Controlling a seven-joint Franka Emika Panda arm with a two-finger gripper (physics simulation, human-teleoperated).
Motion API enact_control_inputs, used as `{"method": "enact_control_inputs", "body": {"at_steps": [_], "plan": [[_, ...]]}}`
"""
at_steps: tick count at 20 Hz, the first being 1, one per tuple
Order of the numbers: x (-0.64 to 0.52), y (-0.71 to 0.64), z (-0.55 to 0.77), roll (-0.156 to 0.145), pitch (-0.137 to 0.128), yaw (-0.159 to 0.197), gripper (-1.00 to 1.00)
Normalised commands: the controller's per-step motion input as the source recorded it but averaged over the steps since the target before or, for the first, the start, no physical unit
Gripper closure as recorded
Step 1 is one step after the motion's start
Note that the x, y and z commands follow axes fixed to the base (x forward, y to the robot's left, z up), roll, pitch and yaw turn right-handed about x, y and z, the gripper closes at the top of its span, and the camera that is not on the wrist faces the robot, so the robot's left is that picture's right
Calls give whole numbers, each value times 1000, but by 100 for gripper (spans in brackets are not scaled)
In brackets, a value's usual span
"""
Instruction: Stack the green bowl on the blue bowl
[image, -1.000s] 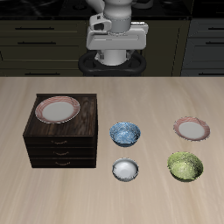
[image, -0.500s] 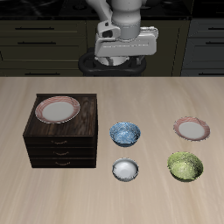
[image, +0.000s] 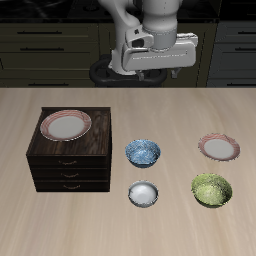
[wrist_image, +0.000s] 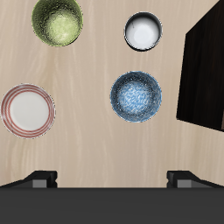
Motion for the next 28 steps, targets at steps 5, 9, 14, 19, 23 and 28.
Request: {"method": "enact_control_inputs", "body": {"at_steps": [5, 9, 14, 19, 23, 28], "plan": [[209, 289, 41, 30, 6, 8, -100], [385, 521, 152, 29, -16, -16, -100], [339, 434, 168, -2, -8, -2, -100], [221, 262, 126, -3, 0, -4, -100], [315, 274, 140, -17, -11, 11, -100], [336, 194, 107, -23, 11, -15, -100]]}}
